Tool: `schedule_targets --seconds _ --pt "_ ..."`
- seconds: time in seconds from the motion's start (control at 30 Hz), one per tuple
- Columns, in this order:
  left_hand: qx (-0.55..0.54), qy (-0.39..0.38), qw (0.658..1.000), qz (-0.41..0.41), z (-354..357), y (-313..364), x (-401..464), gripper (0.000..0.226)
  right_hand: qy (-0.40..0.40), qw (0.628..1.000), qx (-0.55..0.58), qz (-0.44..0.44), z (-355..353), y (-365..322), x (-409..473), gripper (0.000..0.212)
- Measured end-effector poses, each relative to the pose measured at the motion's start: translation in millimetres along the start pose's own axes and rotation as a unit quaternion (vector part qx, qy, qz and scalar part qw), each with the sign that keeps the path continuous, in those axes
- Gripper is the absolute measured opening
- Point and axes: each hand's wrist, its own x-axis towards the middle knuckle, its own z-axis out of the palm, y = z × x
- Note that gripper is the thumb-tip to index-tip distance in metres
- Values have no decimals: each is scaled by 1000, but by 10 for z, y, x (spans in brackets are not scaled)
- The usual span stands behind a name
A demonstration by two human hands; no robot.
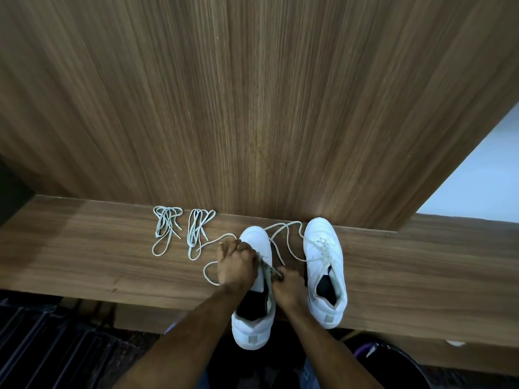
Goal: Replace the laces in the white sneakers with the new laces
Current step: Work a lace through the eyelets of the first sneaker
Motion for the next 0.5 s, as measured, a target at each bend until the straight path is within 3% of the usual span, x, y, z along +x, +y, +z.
schedule_targets --seconds 0.07,0.13,0.17,0.23,0.27,0.3,0.33,0.37,0.4,0.5 --pt "-50 62 997 -13 -54 -40 50 27 -1 1000 4 2 3 14 6 24" --pt "-177 137 969 -102 -147 -116 138 21 -2 1000 7 1 5 28 13 23" --pt "-289 175 925 -173 -238 -150 195 19 -2 1000 9 1 5 33 14 22" --pt "-508 254 779 -266 -408 -233 338 16 2 1000 13 -1 2 29 7 21" --pt "-562 292 720 -282 -500 -278 397 14 7 1000 17 -4 4 27 4 20" --pt "-584 325 685 -292 -581 -319 448 11 10 1000 22 -7 8 26 4 19" --pt "-586 343 672 -295 -621 -368 488 7 11 1000 26 -8 12 27 1 18" --pt "-578 343 682 -288 -633 -393 510 4 12 1000 26 -7 13 29 -2 18" --pt "-561 316 714 -274 -623 -386 489 8 12 1000 22 -6 10 28 -7 19" --pt "-342 174 902 -196 -424 -298 299 38 7 1000 12 -5 6 25 -6 20"
